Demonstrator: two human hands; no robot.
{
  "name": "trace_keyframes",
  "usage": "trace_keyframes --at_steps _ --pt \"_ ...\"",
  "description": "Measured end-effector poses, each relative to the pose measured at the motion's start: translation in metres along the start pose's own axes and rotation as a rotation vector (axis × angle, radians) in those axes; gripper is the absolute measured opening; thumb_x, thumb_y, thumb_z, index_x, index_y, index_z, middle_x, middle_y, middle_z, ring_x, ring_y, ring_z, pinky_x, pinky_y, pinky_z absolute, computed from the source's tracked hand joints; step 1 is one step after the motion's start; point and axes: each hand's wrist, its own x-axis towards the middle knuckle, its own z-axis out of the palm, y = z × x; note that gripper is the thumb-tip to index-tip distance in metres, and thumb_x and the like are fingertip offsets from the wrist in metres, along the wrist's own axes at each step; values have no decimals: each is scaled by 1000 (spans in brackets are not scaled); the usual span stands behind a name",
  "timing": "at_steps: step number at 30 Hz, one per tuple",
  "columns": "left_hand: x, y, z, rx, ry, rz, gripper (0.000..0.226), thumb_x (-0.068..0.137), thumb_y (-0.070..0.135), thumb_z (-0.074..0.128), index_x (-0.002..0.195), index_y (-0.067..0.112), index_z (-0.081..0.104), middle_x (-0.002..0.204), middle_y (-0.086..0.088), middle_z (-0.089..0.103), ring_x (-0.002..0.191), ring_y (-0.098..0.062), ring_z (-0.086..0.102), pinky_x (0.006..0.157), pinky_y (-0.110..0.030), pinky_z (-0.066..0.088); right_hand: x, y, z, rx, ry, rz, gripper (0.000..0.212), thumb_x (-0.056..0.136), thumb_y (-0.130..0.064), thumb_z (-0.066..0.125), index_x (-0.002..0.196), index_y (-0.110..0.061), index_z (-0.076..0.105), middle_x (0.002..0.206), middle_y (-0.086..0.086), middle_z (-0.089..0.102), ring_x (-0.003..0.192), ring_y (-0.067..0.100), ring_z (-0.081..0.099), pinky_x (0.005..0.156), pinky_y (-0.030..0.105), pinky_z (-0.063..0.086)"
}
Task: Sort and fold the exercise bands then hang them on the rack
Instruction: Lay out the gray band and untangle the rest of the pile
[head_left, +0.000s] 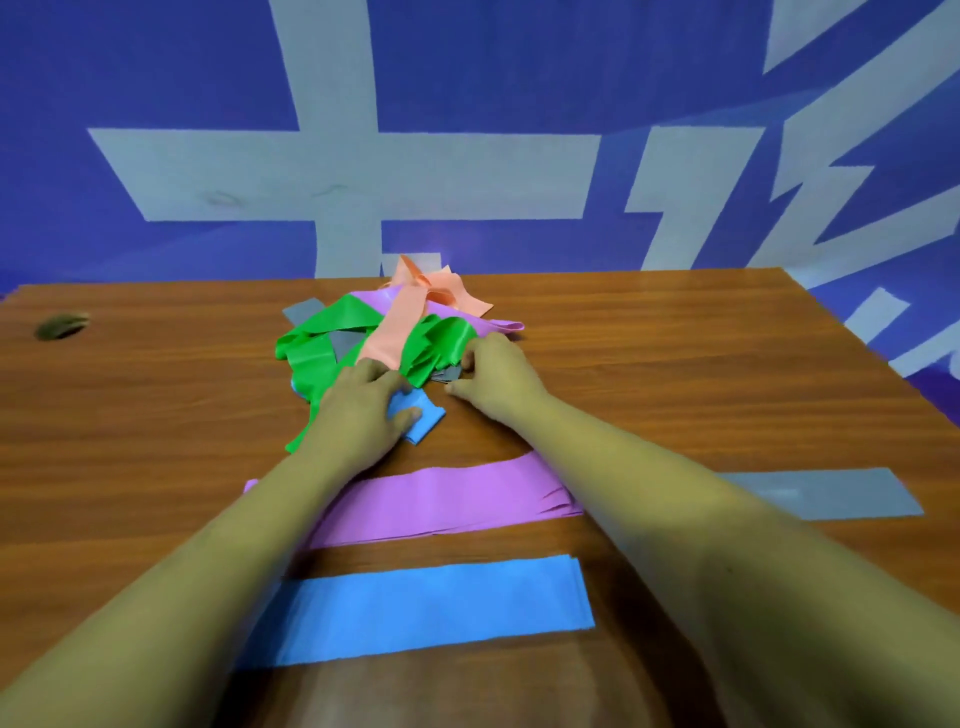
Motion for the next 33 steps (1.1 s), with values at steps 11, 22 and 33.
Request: trace_keyframes --at_steps 11,22,33 --pt "1 -3 -4 -116 -35 -30 35 84 32 71 114 14 68 116 -9 55 107 -30 51 95 -37 42 -1 -8 -25 122 76 -235 12 83 -27 67 77 -17 63 89 -2 55 87 19 55 77 39 49" --pt "-3 32 -41 -371 185 -204 24 79 9 58 99 6 45 97 -18 58 90 -37 55 76 -45 44 -23 -50 -113 711 329 33 20 89 -11 55 69 -8 53 68 15 61 57 12 49 53 25 38" --pt "-13 93 -90 -468 232 92 72 78 55 61 138 18 45 140 1 47 129 -16 41 103 -26 30 -71 -63 -178 748 305 -138 28 90 -6 59 64 -11 51 56 2 46 60 17 46 61 41 52"
